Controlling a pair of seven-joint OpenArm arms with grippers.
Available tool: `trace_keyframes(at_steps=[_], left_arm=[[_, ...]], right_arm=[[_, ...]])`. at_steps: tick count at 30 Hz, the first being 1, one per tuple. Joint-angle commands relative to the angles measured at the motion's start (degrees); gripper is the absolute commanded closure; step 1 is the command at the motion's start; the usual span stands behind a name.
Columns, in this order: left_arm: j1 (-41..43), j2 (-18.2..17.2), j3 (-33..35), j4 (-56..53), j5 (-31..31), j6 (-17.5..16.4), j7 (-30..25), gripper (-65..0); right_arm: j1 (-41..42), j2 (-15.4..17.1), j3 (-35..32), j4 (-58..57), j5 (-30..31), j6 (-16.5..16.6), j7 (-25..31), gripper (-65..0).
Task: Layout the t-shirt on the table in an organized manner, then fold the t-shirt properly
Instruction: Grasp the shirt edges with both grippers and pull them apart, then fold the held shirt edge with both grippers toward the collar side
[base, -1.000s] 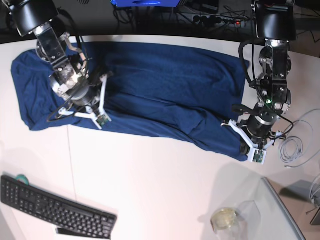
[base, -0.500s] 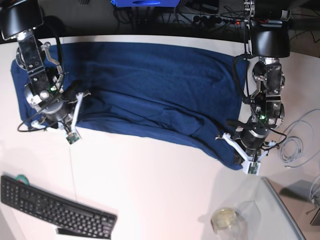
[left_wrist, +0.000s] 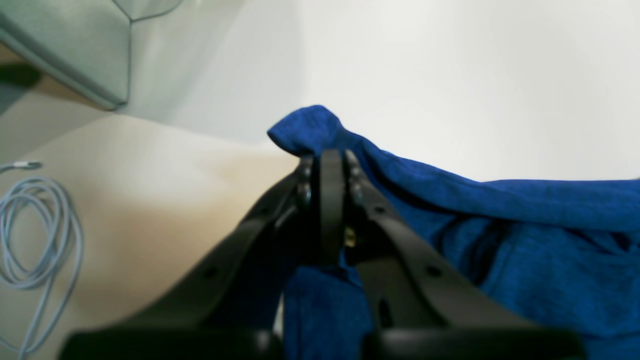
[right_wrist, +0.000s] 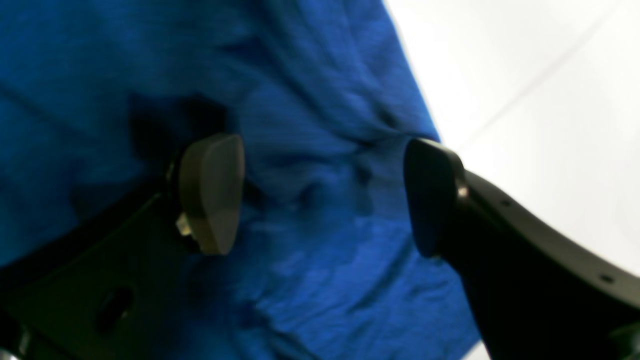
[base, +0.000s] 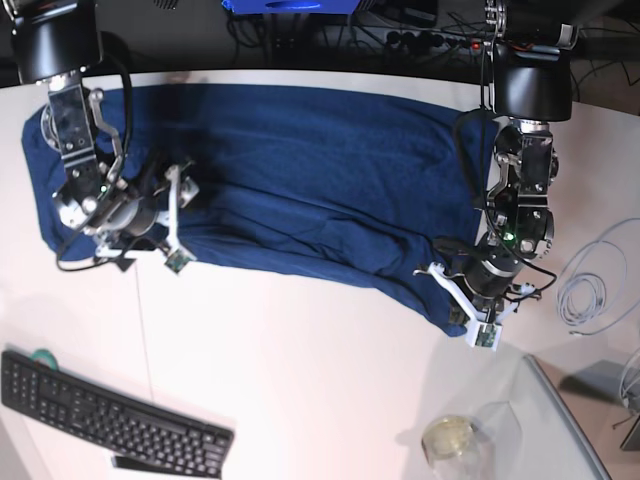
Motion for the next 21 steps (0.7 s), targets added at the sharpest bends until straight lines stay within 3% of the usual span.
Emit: trace_keyframes(at_steps=[1, 10, 14, 18, 21], left_arm=[[-1.1, -0.5, -0.4, 0.9, -0.2, 0.4, -1.4, 0.0], [-1.1, -0.5, -0.3, 0.8, -0.2, 0.4, -1.4, 0.0], [-1.1, -0.5, -0.3, 0.8, -0.2, 0.4, -1.4, 0.0], [-1.1, -0.5, -0.5, 0.8, -0.2, 0.4, -1.4, 0.0], [-1.1, -0.5, -0.5, 0.8, -0.2, 0.4, -1.4, 0.0]], right_arm=[[1.5, 0.2, 1.0, -0.2, 0.4, 0.1, 2.2, -46.7], [5.7, 0.2, 1.8, -8.8, 0.6, 0.7, 4.7, -46.7], [6.2, 0.4, 2.4, -9.0, 5.1, 6.7, 4.7, -45.5], [6.8, 0.2, 5.4, -9.2, 7.3, 7.4, 4.3, -38.1], [6.6, 0.2, 5.5, -9.2, 7.3, 7.4, 4.3, -37.8]])
